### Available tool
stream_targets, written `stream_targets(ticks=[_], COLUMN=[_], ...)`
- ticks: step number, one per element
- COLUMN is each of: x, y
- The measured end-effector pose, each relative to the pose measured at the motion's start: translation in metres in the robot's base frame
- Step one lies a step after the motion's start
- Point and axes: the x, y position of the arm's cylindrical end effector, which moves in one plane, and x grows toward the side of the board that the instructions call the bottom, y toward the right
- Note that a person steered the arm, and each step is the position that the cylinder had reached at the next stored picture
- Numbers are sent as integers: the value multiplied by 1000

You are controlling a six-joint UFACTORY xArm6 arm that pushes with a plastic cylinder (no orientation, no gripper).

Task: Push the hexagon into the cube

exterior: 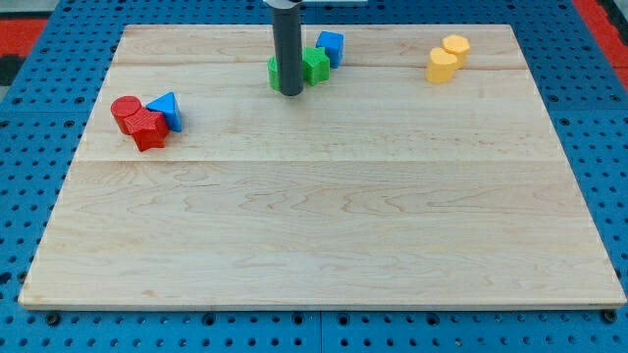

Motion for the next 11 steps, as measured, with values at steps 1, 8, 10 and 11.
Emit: stream_targets(ticks=[1,8,10,11], x=[30,-112,-70,-96], y=[52,204,72,141])
